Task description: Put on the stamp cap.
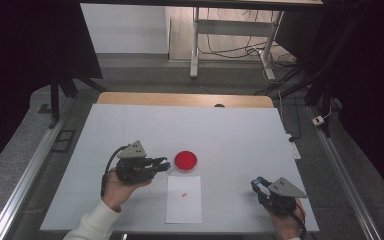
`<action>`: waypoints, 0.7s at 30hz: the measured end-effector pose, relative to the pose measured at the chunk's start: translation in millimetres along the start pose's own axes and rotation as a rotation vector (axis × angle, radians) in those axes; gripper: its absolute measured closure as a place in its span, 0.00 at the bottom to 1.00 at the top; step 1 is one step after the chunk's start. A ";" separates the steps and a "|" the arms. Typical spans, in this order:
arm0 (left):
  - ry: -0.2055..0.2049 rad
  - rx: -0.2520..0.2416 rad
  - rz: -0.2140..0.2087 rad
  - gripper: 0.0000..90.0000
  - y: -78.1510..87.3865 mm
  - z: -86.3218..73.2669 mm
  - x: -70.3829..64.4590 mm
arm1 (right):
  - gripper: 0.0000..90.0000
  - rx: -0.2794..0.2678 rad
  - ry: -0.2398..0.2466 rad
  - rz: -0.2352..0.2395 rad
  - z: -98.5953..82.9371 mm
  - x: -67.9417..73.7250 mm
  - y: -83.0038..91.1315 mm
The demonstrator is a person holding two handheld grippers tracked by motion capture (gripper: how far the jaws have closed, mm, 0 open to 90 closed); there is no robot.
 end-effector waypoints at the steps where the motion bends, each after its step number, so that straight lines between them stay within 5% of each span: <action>1: -0.001 -0.001 0.000 0.84 0.1 0.2 -0.2 | 0.73 -0.003 0.001 0.005 0.4 0.2 0.1; 21: -0.002 0.002 -0.008 0.84 -2.6 0.6 -2.4 | 0.73 -0.059 -0.017 0.071 17.6 18.6 -1.1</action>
Point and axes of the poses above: each handheld gripper's, and its own axes: y roughly backward along the jaws, z roughly out of its top, x roughly to its left, the point moved 9 cm from there along -y, roughly forward along the jaws, and after that the axes turned 6 degrees about y, right-handed, at the moved point
